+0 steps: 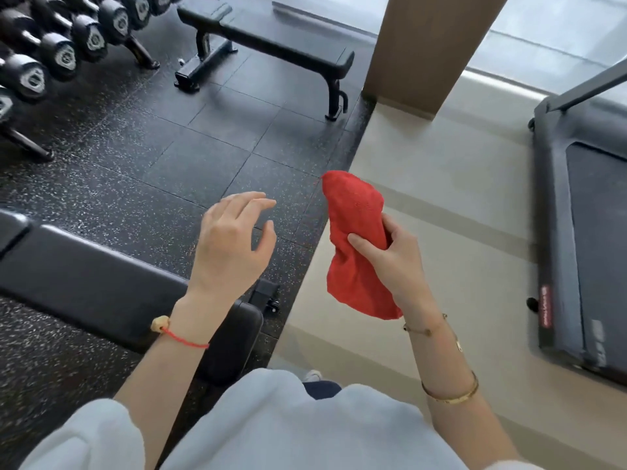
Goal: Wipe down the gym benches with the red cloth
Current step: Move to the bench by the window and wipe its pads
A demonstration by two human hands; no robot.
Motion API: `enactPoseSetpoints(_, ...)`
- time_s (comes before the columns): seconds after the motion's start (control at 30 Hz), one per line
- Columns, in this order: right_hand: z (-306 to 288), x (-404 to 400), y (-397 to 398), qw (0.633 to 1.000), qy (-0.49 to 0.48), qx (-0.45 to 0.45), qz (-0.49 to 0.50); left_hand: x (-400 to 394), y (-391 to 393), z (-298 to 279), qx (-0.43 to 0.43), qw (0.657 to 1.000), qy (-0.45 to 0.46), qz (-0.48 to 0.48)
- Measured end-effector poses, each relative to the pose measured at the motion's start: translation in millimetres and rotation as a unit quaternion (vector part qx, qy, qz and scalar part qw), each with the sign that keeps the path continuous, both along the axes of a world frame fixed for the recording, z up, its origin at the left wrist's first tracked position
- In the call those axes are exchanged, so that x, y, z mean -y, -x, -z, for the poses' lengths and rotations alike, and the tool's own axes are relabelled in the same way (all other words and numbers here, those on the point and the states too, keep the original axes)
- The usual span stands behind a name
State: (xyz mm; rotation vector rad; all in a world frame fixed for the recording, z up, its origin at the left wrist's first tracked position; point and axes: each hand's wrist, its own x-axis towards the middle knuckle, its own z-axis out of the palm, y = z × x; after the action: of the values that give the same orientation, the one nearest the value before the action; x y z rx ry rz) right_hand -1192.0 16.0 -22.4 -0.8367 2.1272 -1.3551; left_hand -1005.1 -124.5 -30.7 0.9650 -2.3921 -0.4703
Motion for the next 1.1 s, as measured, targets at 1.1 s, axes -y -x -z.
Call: enactPoseSetpoints(1.1,-14,428,342,0.998,0.058,0.014,-0.022,411,348,-38,-0.012,0.998,0.055,-0.015)
